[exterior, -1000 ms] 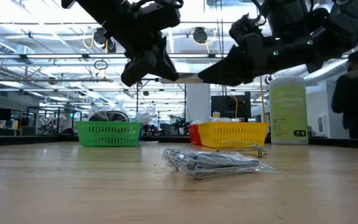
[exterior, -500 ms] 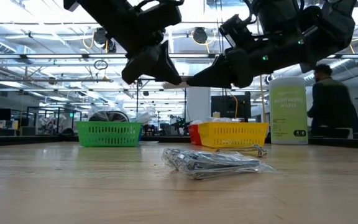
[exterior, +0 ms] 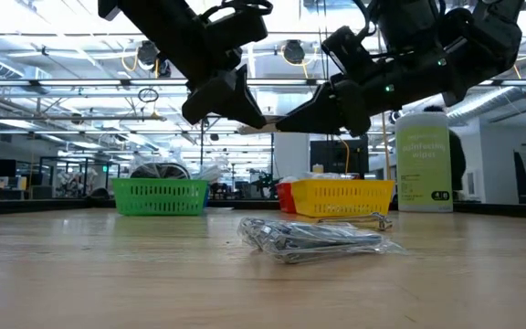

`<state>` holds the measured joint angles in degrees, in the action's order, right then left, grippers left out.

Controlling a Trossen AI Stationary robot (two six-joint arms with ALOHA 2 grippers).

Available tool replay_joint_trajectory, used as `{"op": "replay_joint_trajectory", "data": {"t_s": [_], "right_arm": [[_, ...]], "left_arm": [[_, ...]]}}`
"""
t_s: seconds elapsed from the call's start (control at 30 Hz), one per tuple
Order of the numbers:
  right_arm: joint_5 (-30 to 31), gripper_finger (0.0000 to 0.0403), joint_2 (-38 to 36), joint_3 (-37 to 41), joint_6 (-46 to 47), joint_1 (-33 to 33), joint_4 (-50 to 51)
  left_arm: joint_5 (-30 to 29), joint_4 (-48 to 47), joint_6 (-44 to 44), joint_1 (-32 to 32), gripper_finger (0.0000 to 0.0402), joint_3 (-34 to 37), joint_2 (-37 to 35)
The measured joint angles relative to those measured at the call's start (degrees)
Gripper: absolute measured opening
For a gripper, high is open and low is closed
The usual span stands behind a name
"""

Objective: Pick & Place Travel size toiletries
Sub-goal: Put the nail cutter into the yellow bin

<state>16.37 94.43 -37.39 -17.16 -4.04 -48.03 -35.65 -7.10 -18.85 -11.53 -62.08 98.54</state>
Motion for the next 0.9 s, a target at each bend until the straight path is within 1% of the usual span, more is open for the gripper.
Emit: {"op": "replay_joint_trajectory", "data": {"t_s": [0.37,0.6,0.7,0.8,0.9], "right_arm": [[-0.2,0.0093,0.0,0.0,-0.3,0.0,0.7],[-0.3,0.0055,0.0,0.1,-1.0,0.0,0.3],[-1.2,0.0048,0.0,0.2,-1.5,0.0,0.3],[-1.6,0.0048,0.0,0.2,-1.5,0.0,0.2],[-1.6,0.0049,0.0,0.2,-0.8,0.0,0.0]], "left_arm": [[-0.4,0.0,0.6,0.1,0.0003,0.0,0.0],[0.7,0.0,2.3,0.1,0.0005,0.0,0.0],[1.7,0.1,4.4,0.1,0.0012,0.0,0.0],[2.1,0.7,9.6,0.0,0.0022,0.0,0.0],[2.3,1.1,14.2,0.0,0.0045,0.0,0.0]]}}
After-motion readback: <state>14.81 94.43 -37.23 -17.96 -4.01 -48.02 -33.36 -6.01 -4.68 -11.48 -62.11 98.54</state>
